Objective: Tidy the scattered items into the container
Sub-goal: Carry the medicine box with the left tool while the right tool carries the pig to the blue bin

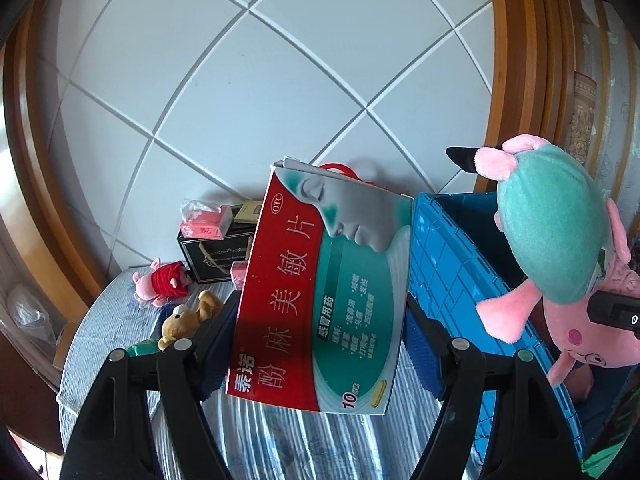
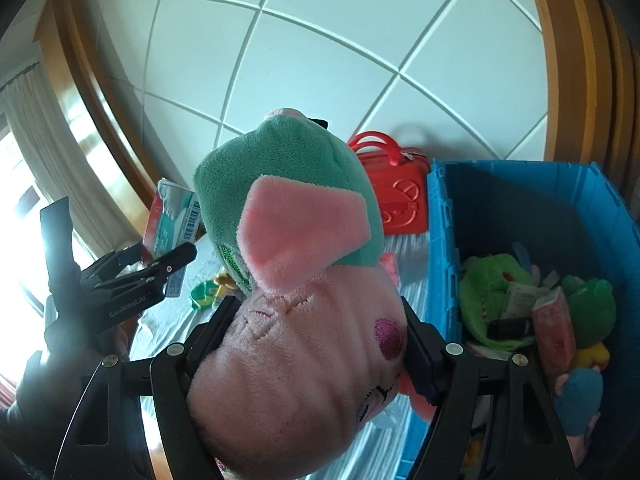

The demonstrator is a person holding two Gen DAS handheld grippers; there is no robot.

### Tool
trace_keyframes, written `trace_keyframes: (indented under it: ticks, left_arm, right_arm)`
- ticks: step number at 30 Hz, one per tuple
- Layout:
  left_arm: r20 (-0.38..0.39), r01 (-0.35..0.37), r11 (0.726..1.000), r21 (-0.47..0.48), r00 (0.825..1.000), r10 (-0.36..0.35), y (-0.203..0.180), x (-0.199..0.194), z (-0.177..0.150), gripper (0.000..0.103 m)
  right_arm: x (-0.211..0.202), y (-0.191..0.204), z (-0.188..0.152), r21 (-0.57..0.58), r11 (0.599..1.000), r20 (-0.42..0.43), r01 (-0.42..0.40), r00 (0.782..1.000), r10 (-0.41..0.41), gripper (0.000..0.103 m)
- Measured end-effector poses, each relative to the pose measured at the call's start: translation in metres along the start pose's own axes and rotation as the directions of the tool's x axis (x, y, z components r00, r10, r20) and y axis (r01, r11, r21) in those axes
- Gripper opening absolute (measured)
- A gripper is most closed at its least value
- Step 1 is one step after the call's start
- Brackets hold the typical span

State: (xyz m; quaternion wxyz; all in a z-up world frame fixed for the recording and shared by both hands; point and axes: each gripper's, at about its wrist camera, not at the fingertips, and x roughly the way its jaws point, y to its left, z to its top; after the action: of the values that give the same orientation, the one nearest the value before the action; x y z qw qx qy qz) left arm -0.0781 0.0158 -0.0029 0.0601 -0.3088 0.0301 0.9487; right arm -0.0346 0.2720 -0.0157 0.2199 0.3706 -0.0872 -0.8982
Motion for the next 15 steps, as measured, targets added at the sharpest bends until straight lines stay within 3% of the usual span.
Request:
trace_keyframes:
  ticks: [15]
  left_arm:
    - [0.015, 0.157, 0.975, 0.156, 0.987, -0.161, -0.119, 0.025, 0.042, 0.074]
  right_arm:
    - [-0.051, -0.081, 0.002, 0.126, 0.985, 0.066, 0.121, 0.989, -0.130, 0.075]
